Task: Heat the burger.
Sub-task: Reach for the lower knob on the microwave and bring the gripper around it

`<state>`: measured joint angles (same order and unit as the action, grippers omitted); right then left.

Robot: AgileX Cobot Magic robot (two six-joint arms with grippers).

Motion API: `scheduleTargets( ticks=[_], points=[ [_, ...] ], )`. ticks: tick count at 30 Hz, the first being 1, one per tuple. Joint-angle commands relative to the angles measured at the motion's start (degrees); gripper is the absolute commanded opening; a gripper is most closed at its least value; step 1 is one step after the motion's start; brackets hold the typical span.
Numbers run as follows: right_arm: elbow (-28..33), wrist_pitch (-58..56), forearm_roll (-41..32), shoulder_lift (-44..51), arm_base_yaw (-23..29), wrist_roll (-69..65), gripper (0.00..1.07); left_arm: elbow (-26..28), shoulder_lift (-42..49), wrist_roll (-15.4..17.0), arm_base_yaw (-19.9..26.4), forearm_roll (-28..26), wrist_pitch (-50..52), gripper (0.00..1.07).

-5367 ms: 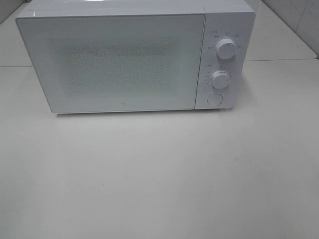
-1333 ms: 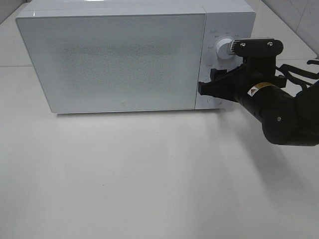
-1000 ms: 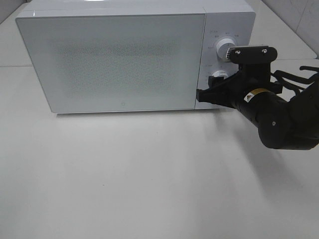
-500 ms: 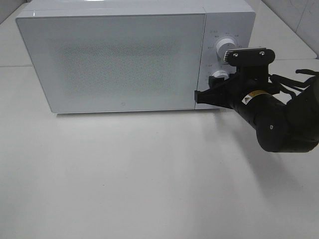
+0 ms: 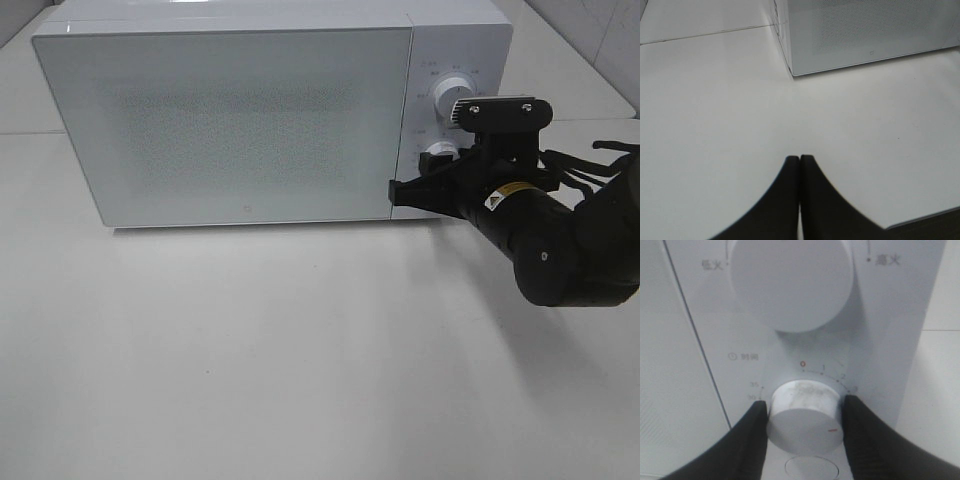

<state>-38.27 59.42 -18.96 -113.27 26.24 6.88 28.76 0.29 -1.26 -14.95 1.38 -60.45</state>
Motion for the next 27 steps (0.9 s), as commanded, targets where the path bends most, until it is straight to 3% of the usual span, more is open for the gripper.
scheduleTargets(
  ticks=[1, 13, 22, 27],
  points=[
    [-0.74, 3.27, -0.57, 0.34, -0.23, -7.33, 0.0, -0.17, 1.32, 0.06, 0.11, 0.0, 0.92, 0.0],
    [-0.74, 5.5, 0.52, 0.52, -0.23, -56.84, 0.0, -0.17, 1.32, 0.06, 0.11, 0.0, 0.92, 0.0],
    [-0.74, 8.31, 1.6, 0.52, -0.23, -81.53, 0.0, -0.17, 1.32, 0.06, 0.11, 0.0, 0.92, 0.0],
    [-0.74, 8.31, 2.01, 0.52, -0.23, -87.15, 0.0, -0.17, 1.32, 0.06, 0.11, 0.0, 0.92, 0.0]
  ],
)
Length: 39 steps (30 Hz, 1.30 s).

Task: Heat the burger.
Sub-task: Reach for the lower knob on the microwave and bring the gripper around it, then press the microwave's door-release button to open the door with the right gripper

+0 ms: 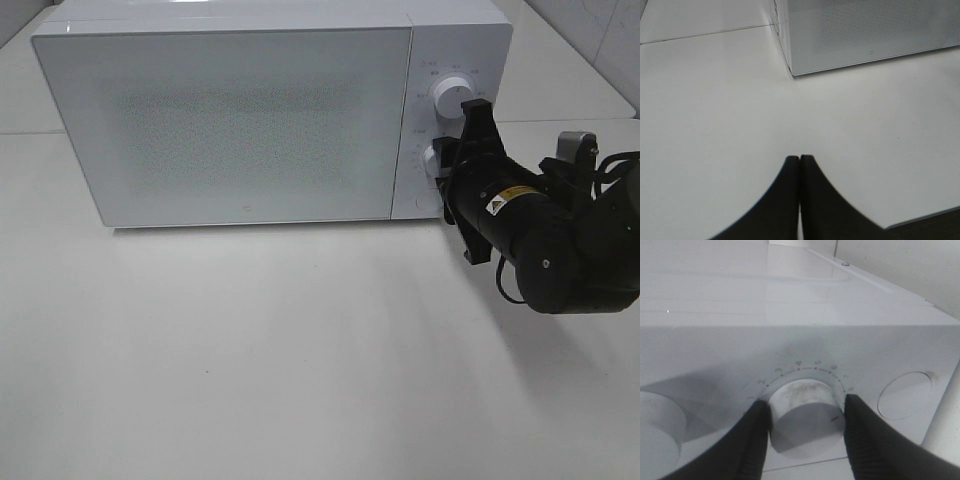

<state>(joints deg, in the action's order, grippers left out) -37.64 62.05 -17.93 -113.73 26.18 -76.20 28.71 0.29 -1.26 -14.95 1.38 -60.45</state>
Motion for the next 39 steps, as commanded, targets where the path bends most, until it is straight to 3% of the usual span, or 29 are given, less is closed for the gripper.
scheduleTargets(
  ticks=[1, 7, 9, 11, 12, 14, 17, 19, 30, 33, 39],
  points=[
    [-1.38, 5.67, 1.03, 0.97, -0.17, -4.35, 0.0, -0.11, 1.32, 0.06, 0.11, 0.0, 0.92, 0.0],
    [-1.38, 5.79, 0.97, 0.97, -0.17, -4.35, 0.01, -0.11, 1.32, 0.06, 0.11, 0.0, 0.92, 0.0],
    [-1.38, 5.84, 0.97, 0.97, -0.17, -4.35, 0.08, -0.11, 1.32, 0.06, 0.11, 0.0, 0.92, 0.0],
    [-1.38, 5.84, 0.97, 0.97, -0.17, -4.35, 0.23, -0.11, 1.32, 0.06, 0.11, 0.0, 0.92, 0.0],
    [-1.38, 5.84, 0.97, 0.97, -0.17, -4.35, 0.23, -0.11, 1.32, 0.06, 0.11, 0.0, 0.92, 0.0],
    [-1.26, 5.61, 0.4, 0.97, -0.17, -4.35, 0.5, -0.11, 1.32, 0.06, 0.11, 0.0, 0.92, 0.0],
    [-1.26, 5.44, 0.4, 0.97, -0.17, -4.35, 0.56, -0.11, 1.32, 0.06, 0.11, 0.0, 0.92, 0.0],
    [-1.26, 4.35, 1.2, 0.97, -0.17, -4.3, 0.66, -0.11, 1.32, 0.06, 0.11, 0.0, 0.92, 0.0],
    [4.13, 3.9, 6.65, 1.09, -0.17, -4.07, 0.67, -0.11, 1.32, 0.06, 0.11, 0.0, 0.92, 0.0],
    [6.82, 3.84, 11.12, 1.66, -0.17, -2.35, 0.67, -0.11, 1.32, 0.06, 0.11, 0.0, 0.92, 0.0],
    [8.77, 3.55, 16.73, 3.72, -0.34, 8.08, 0.67, -0.11, 1.32, 0.06, 0.11, 0.0, 0.92, 0.0]
  ],
)
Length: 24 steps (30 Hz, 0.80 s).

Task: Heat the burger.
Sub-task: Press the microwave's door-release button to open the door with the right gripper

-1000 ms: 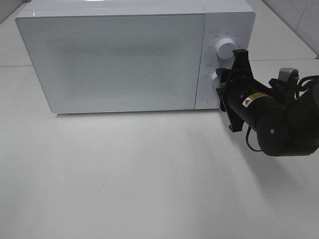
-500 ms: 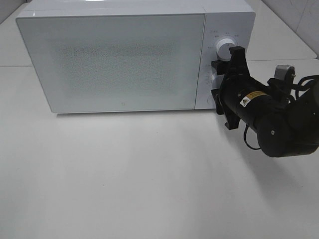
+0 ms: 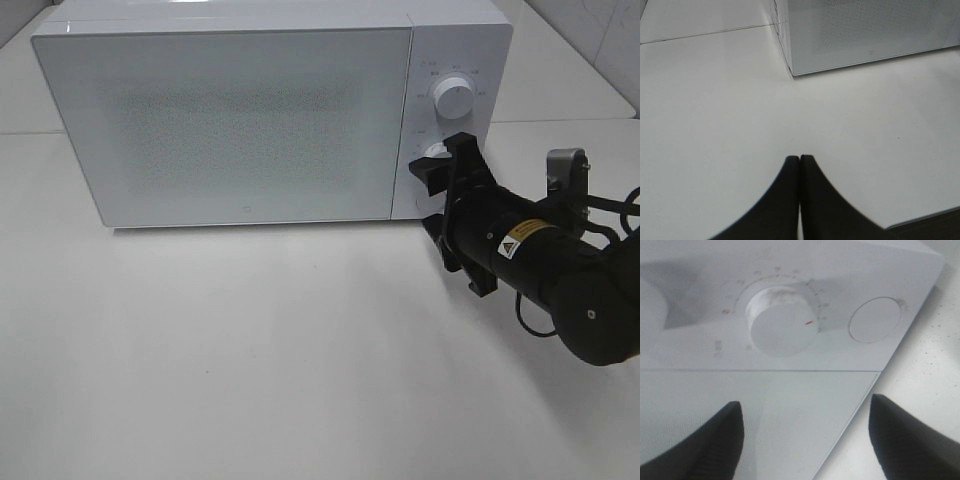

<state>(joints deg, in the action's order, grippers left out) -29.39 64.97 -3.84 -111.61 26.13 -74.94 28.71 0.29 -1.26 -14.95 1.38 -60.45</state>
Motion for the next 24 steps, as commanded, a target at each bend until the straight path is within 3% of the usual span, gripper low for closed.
scheduleTargets(
  ticks=[1, 2, 4, 12, 14, 21, 24],
  points=[
    [0.57, 0.29, 2.64, 2.06, -0.29, 10.6, 0.67, -0.11, 1.32, 0.06, 0.11, 0.0, 0.92, 0.0],
    [0.57, 0.29, 2.64, 2.06, -0.29, 10.6, 0.67, -0.11, 1.32, 0.06, 0.11, 0.0, 0.92, 0.0],
    [0.52, -2.86, 3.84, 4.13, -0.29, 25.27, 0.67, -0.11, 1.32, 0.06, 0.11, 0.0, 0.92, 0.0],
    [0.4, -9.45, 6.42, 7.96, -0.29, 39.88, 0.67, -0.11, 1.32, 0.06, 0.11, 0.0, 0.92, 0.0],
    [0.4, -14.84, 10.66, 10.77, -0.29, 46.98, 0.64, -0.11, 1.32, 0.06, 0.11, 0.0, 0.92, 0.0],
    [0.11, -24.69, 15.3, 14.84, -0.29, 50.65, 0.62, -0.11, 1.32, 0.06, 0.11, 0.0, 0.92, 0.0],
    [-2.98, -37.93, 21.6, 18.11, -0.29, 50.76, 0.62, -0.11, 1.32, 0.06, 0.11, 0.0, 0.92, 0.0]
  ],
)
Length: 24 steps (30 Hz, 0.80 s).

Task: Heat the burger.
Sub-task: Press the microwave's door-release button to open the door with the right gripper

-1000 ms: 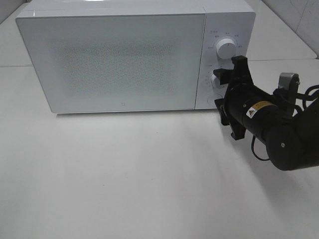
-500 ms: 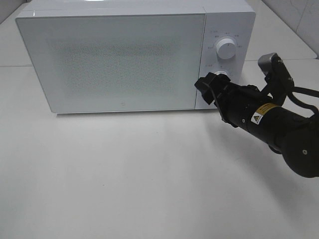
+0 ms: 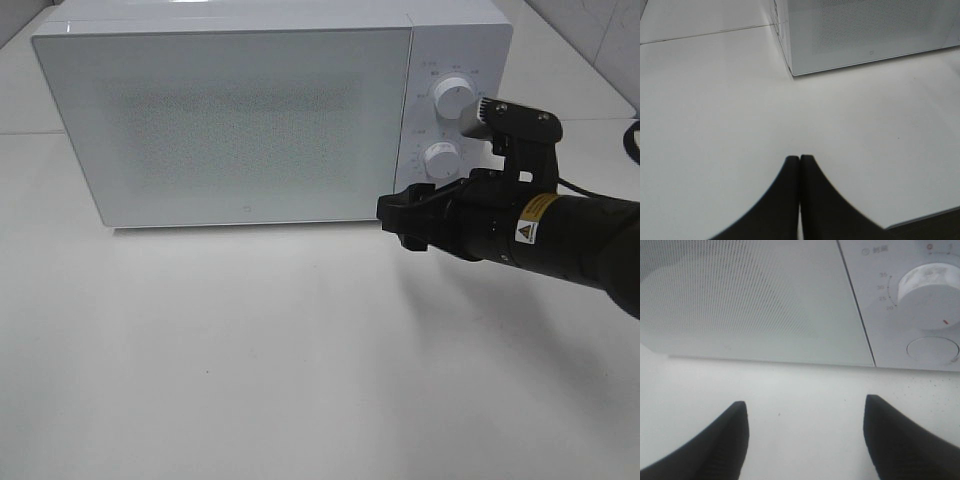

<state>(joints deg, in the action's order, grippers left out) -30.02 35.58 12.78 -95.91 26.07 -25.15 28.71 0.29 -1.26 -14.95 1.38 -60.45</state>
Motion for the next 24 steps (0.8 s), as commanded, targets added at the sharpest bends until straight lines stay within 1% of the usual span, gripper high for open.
scheduleTargets(
  ticks=[1, 2, 3, 4, 5, 6, 7, 8, 9, 10, 11, 12, 13, 14, 15, 16, 17, 19, 23, 24],
  points=[
    [-2.35, -8.54, 4.98, 2.41, -0.23, 0.97, 0.62, -0.11, 1.32, 0.06, 0.11, 0.0, 0.92, 0.0],
    [-3.55, -11.46, 6.65, 3.09, -0.23, 0.86, 0.62, -0.11, 1.32, 0.06, 0.11, 0.0, 0.92, 0.0],
    [-5.9, -18.45, 9.97, 4.64, -0.23, 0.11, 0.61, -0.11, 1.32, 0.06, 0.11, 0.0, 0.92, 0.0],
    [-5.9, -18.45, 9.97, 4.64, -0.23, 0.11, 0.61, -0.11, 1.32, 0.06, 0.11, 0.0, 0.92, 0.0],
    [-7.22, -22.57, 11.34, 5.44, -0.23, -0.57, 0.61, -0.11, 1.32, 0.06, 0.11, 0.0, 0.92, 0.0],
    [-9.63, -30.77, 12.2, 6.88, -0.23, -0.92, 0.6, -0.11, 1.32, 0.06, 0.11, 0.0, 0.92, 0.0],
    [-9.63, -30.77, 12.2, 6.88, -0.23, -0.92, 0.6, -0.11, 1.32, 0.06, 0.11, 0.0, 0.92, 0.0],
    [-12.15, -37.7, 12.09, 7.96, -0.23, -0.86, 0.58, -0.11, 1.32, 0.06, 0.11, 0.0, 0.92, 0.0],
    [-12.15, -37.7, 12.09, 7.96, -0.23, -0.86, 0.58, -0.11, 1.32, 0.06, 0.11, 0.0, 0.92, 0.0],
    [-14.32, -43.95, 11.8, 8.71, -0.23, -0.8, 0.57, -0.11, 1.32, 0.06, 0.11, 0.0, 0.92, 0.0],
    [-15.53, -47.15, 11.63, 9.05, -0.23, -0.57, 0.56, -0.11, 1.32, 0.06, 0.11, 0.0, 0.92, 0.0],
    [-15.53, -47.15, 11.63, 9.05, -0.23, -0.57, 0.56, -0.11, 1.32, 0.06, 0.11, 0.0, 0.92, 0.0],
    [-17.65, -52.43, 10.77, 9.17, -0.23, 0.06, 0.56, -0.11, 1.32, 0.06, 0.11, 0.0, 0.92, 0.0],
    [-18.85, -55.41, 10.08, 9.17, -0.23, 0.52, 0.56, -0.11, 1.32, 0.06, 0.11, 0.0, 0.92, 0.0],
    [-18.85, -55.41, 10.08, 9.17, -0.23, 0.52, 0.56, -0.11, 1.32, 0.06, 0.11, 0.0, 0.92, 0.0],
    [-20.8, -60.33, 9.45, 9.17, -0.23, 1.72, 0.56, -0.11, 1.32, 0.06, 0.11, 0.0, 0.92, 0.0],
    [-20.8, -60.33, 9.45, 9.17, -0.23, 1.72, 0.56, -0.11, 1.32, 0.06, 0.11, 0.0, 0.92, 0.0],
    [-23.15, -64.52, 7.28, 9.17, -0.23, 4.64, 0.56, -0.11, 1.32, 0.06, 0.11, 0.0, 0.92, 0.0],
    [-25.27, -67.95, 5.67, 9.17, -0.34, 6.36, 0.56, -0.11, 1.32, 0.06, 0.11, 0.0, 0.92, 0.0],
    [-26.47, -70.36, 4.41, 9.17, -1.49, 6.42, 0.56, -0.11, 1.32, 0.06, 0.11, 0.0, 0.92, 0.0]
  ],
)
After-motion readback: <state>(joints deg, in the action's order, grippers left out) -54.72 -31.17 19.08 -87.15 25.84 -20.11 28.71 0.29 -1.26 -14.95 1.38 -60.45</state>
